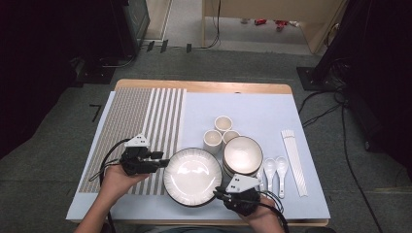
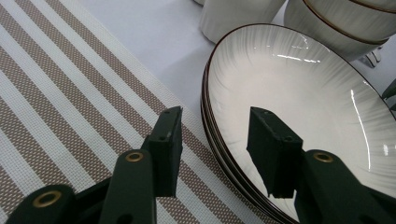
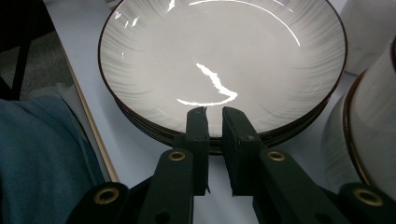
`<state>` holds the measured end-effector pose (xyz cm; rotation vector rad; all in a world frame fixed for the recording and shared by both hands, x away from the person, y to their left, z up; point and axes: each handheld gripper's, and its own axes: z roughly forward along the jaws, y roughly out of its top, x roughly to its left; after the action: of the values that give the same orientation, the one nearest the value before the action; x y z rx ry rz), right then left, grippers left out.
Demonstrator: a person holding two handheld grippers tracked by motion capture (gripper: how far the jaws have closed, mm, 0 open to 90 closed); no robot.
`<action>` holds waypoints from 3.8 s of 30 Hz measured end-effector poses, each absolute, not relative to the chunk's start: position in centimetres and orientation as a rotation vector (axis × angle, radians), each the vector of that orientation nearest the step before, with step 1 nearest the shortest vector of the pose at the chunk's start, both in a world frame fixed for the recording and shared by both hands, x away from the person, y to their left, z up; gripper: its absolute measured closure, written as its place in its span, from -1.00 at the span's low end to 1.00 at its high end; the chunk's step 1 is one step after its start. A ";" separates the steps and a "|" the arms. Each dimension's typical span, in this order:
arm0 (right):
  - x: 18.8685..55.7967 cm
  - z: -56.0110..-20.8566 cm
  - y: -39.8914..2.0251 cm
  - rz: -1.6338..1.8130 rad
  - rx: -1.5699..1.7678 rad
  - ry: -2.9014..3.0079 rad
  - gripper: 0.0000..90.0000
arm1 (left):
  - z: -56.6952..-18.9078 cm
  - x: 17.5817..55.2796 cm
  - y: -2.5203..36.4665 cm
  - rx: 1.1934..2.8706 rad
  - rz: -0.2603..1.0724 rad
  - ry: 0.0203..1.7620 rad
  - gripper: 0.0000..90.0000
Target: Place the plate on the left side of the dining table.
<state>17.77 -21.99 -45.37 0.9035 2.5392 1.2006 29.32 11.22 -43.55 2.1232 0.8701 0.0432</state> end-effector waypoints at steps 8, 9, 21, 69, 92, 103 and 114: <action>17.8 -45.4 -22.1 1.209 0.913 2.533 0.85 | -43.4 29.2 10.7 2.133 0.005 0.840 0.58; 17.8 -45.4 -22.1 1.210 0.912 2.533 0.85 | -43.4 29.2 10.6 2.133 0.005 0.836 0.61; 17.9 -45.5 -22.2 1.223 0.919 2.528 0.89 | -43.9 29.6 9.9 2.158 -0.012 0.867 0.62; 18.7 -46.9 -20.8 1.225 0.881 2.490 0.94 | -44.8 31.2 9.0 2.086 -0.150 1.054 0.37; 19.5 -47.7 -20.5 1.237 0.889 2.460 0.85 | -44.3 31.1 9.3 2.024 -0.169 1.031 0.44; 19.8 -48.1 -20.5 1.253 0.895 2.443 0.83 | -43.9 31.0 9.0 2.017 -0.209 1.035 0.45; 19.9 -48.2 -20.4 1.257 0.877 2.436 0.80 | -43.5 31.5 9.3 1.980 -0.295 1.103 0.61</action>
<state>19.95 -20.36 -48.22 0.8772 2.4355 1.2571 31.46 9.34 -43.49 1.9797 1.1033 -0.2950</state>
